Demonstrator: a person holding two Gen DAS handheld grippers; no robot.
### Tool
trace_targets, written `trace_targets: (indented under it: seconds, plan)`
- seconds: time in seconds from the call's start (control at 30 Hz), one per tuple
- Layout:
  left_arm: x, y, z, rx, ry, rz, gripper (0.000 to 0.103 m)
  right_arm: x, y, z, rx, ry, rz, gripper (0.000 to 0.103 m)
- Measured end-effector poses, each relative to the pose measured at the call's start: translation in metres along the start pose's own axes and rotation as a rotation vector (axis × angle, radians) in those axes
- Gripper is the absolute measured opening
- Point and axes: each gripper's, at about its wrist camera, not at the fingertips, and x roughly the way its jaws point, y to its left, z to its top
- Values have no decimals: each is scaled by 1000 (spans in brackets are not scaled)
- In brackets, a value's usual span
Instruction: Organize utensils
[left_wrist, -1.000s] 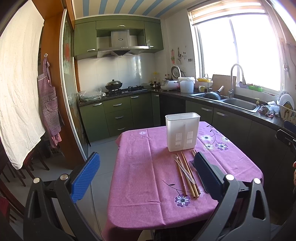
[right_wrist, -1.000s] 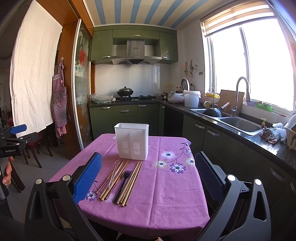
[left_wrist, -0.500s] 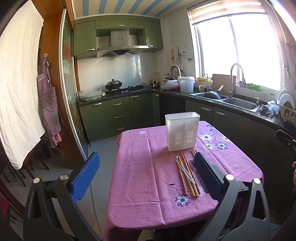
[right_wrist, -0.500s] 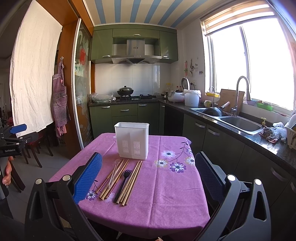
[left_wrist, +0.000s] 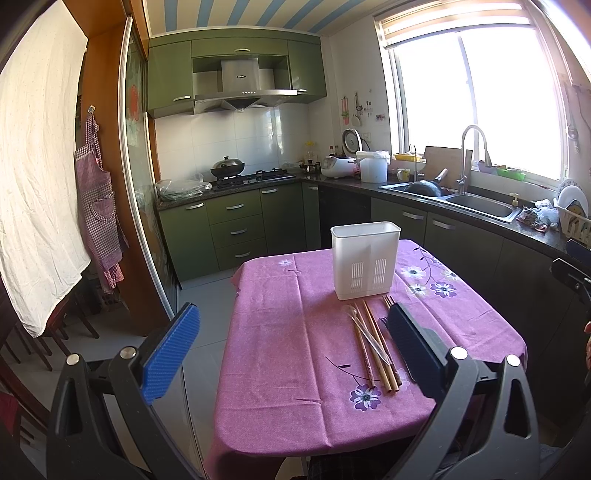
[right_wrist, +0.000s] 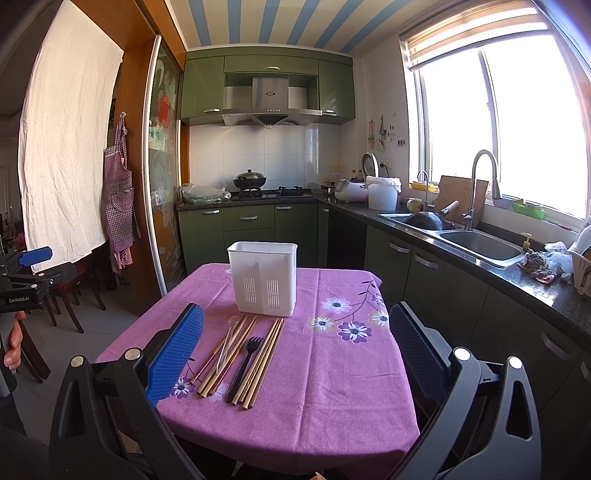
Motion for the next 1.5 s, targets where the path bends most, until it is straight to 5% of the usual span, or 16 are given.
trace_targets:
  seconds: [0.3,0.63,0.9,1.1,1.27,1.5]
  plan:
    - [21,-1,-1,-3,58,-40,97,20,-5,-3,-6,61,-24,99]
    - [121,-28,-8,21,285,-131,97,105,-21,-9,-75,261,-130,99]
    - [222,-62,-11,19,499,-175,97,198,-42,-20,-20,523,-67,99]
    - [281,-69,-13,-43,628,-185,96,240,-53,-32,50,606,23,99]
    - [319,-71,-19,-107,749,-162,66,252,-56,-38,67,633,43,83]
    - [346,-82,-24,-161,836,-162,58,260,-57,-44,61,643,55,81]
